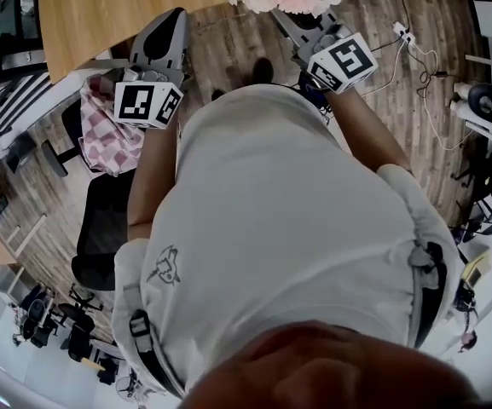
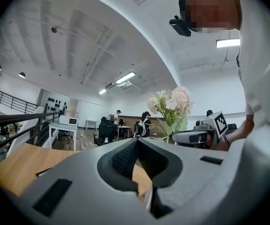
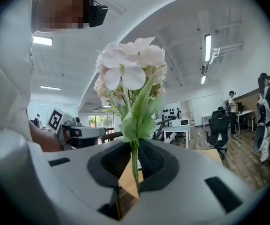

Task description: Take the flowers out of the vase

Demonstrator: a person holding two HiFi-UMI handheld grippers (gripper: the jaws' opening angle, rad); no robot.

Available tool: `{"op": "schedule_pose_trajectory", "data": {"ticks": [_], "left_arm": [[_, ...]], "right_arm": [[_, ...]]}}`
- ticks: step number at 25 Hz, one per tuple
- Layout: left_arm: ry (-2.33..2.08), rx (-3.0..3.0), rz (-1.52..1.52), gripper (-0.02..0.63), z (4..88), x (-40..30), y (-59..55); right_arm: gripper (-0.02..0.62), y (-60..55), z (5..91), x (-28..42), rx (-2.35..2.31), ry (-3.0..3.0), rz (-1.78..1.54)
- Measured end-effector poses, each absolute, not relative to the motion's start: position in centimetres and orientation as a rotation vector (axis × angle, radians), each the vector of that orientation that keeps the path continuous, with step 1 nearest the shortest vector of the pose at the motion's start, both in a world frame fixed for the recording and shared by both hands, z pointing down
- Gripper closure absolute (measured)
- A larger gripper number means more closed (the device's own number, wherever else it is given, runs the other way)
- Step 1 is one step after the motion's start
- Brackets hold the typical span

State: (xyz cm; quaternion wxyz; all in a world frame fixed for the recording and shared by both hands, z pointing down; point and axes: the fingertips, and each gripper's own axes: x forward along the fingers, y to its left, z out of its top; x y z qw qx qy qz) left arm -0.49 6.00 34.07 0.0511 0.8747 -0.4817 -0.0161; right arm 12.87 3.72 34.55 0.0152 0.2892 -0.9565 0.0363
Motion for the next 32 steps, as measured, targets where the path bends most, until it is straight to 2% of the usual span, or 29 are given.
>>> {"op": "schedule_pose_trajectory", "data": {"ticks": [14, 32], "left_arm": [[-1.445, 2.679, -0.063, 0.603, 34.7, -5.7, 14.0], [-1.399, 2.687, -0.081, 0.603, 34.9, -6.1, 16.4]], "right_arm": [[0.545, 11.9, 34.7, 8.1, 0.917, -2.976, 0.093], [0.548, 14.9, 34.8, 7.9, 0.976, -2.961, 0.101]]}}
